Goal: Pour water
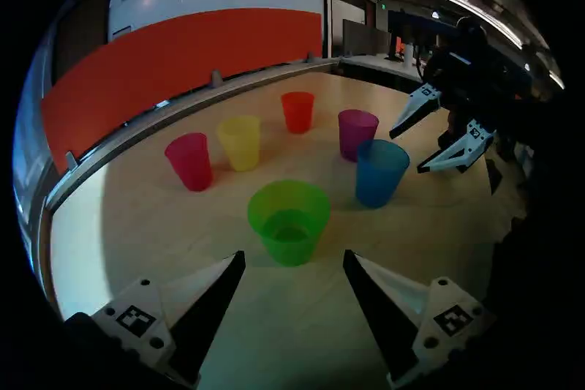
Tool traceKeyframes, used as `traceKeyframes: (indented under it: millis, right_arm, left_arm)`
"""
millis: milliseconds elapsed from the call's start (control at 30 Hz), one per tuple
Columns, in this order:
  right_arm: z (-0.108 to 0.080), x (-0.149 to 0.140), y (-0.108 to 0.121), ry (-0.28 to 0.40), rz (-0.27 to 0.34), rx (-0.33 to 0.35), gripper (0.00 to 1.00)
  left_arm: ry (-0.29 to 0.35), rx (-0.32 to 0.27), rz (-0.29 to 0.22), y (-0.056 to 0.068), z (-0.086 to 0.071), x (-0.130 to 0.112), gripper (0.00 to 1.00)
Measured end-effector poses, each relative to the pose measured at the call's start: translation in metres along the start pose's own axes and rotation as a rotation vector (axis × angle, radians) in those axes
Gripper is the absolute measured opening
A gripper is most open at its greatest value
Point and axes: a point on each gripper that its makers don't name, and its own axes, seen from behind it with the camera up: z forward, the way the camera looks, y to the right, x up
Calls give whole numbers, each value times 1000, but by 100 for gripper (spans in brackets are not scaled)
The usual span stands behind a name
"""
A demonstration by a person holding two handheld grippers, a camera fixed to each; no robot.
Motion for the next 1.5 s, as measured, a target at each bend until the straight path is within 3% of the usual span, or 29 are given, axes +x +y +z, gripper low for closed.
traceKeyframes:
  millis: [300,600,1167,1500]
  right_arm:
    - [-15,7,8,40,35,-64,100]
    - [-32,15,28,98,109,-177,100]
    - [-65,42,81,249,207,-458,100]
    - [-78,47,105,327,254,-616,100]
  left_arm:
    - [64,60,-31,-6,-15,11,100]
    - [168,161,-117,-25,-28,24,100]
    - [368,408,-156,-66,-61,51,100]
    - [439,496,-193,-79,-72,57,100]
